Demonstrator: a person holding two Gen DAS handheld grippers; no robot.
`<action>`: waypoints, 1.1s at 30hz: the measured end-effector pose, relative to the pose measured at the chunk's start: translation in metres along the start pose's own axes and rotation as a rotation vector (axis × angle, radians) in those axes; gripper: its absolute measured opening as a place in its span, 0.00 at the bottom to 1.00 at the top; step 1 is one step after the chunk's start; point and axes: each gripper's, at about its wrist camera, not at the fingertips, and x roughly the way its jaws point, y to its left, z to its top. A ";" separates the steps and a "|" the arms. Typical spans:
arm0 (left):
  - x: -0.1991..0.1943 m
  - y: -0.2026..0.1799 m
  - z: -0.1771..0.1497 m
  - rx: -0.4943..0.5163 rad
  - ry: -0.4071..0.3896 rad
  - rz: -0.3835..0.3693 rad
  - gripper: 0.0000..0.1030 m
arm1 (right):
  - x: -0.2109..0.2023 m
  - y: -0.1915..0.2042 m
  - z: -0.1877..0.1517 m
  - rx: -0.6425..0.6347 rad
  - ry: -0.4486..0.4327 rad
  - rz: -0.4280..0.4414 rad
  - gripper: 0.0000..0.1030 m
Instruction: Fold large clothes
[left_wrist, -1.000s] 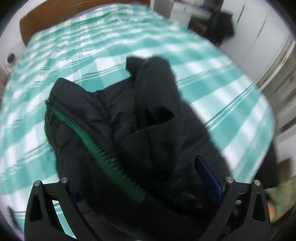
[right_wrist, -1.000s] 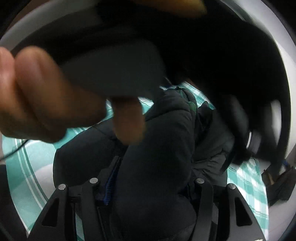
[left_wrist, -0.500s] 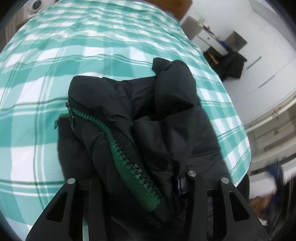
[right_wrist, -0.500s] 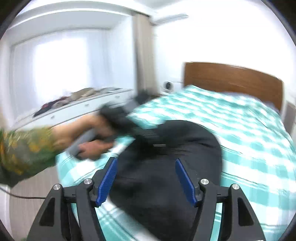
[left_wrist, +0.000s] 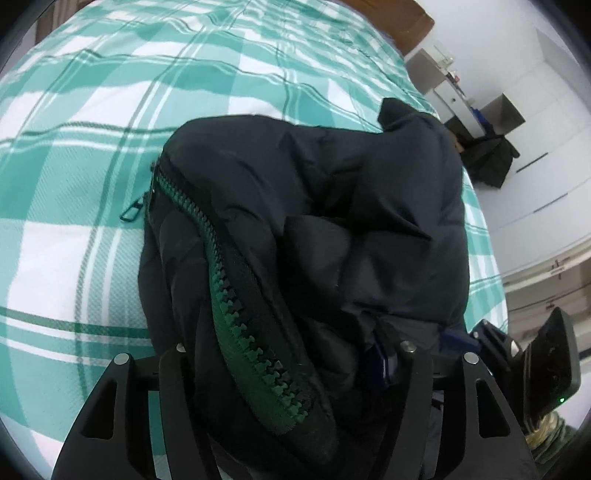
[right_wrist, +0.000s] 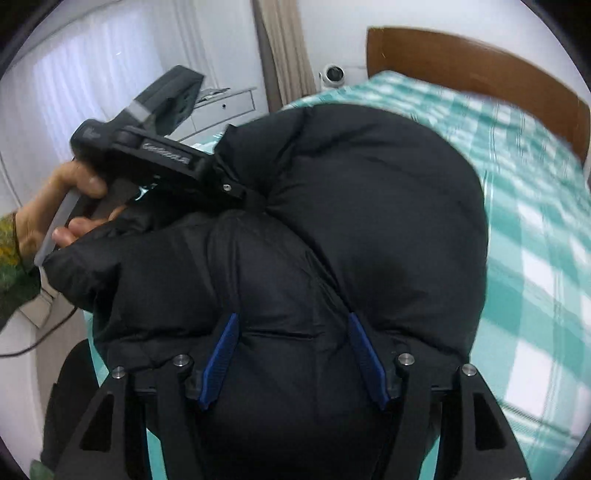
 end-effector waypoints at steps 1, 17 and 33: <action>0.003 0.000 -0.001 -0.001 -0.001 0.001 0.62 | 0.007 -0.005 0.001 0.007 0.012 0.001 0.62; 0.005 0.021 -0.012 -0.019 -0.022 -0.053 0.64 | -0.015 -0.096 0.155 0.208 0.005 0.050 0.62; 0.011 0.020 -0.010 -0.031 -0.013 -0.019 0.67 | 0.031 -0.058 0.126 0.014 0.084 -0.111 0.64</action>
